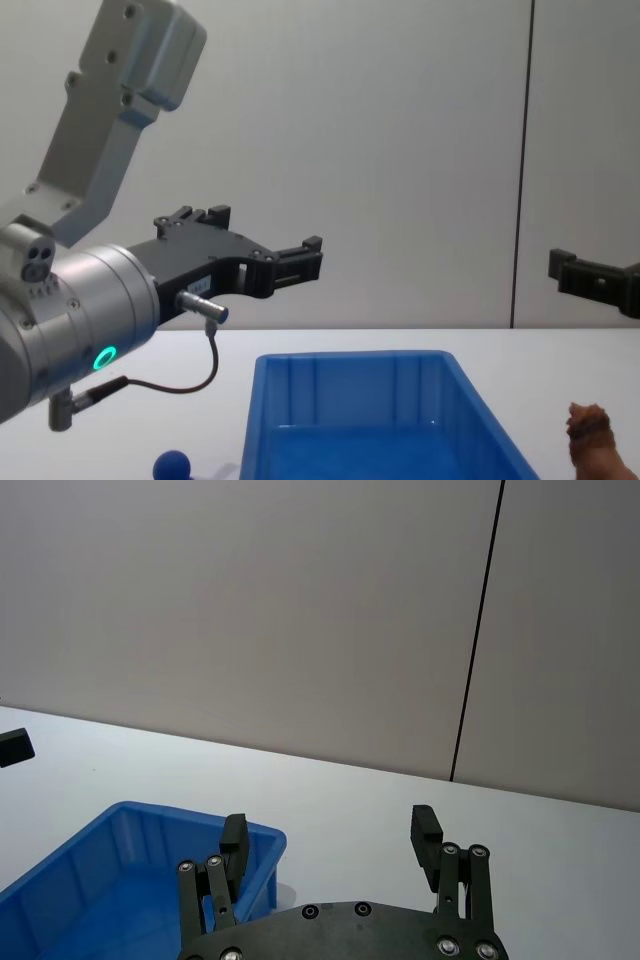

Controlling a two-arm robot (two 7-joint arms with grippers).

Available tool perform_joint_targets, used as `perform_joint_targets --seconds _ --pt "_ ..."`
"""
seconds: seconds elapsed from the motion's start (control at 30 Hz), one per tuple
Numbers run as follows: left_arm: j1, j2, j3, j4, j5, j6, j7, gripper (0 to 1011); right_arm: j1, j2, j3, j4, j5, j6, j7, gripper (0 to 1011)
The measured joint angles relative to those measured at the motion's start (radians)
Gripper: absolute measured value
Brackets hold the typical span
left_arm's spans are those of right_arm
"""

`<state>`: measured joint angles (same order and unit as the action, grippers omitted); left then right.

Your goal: Pick up the two dolls from the table and place them into the box.

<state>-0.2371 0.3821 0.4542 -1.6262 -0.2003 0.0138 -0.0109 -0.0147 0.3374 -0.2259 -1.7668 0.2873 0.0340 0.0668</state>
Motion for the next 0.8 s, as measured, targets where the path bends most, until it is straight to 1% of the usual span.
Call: perform_joint_targets --seconds 0.37,0.5,0.8 --pt "0.000 0.000 0.000 0.000 0.000 0.000 0.000 1001 0.000 0.000 0.001 0.000 0.000 0.000 0.000 1001" --pt "0.000 0.000 0.000 0.000 0.000 0.000 0.000 1001 0.000 0.000 0.004 0.000 0.007 0.003 -0.004 1001" --pt "0.000 0.000 0.000 0.000 0.000 0.000 0.000 1001 0.001 0.007 0.020 0.009 0.038 0.046 -0.024 1001"
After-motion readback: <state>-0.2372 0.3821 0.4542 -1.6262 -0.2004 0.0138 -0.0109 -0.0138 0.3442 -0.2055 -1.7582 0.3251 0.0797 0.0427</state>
